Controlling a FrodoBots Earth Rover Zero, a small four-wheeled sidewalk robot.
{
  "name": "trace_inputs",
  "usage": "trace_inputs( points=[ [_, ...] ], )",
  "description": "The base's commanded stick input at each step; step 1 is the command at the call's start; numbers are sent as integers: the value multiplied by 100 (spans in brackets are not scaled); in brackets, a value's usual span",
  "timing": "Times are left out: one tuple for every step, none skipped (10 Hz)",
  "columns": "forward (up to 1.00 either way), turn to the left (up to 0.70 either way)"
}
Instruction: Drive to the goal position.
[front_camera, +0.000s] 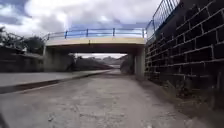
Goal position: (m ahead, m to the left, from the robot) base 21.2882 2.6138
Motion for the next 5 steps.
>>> trace_inputs(
  points=[
    [100, 0],
    [100, 0],
    [100, 0],
    [100, 0],
    [100, 0]
  ],
)
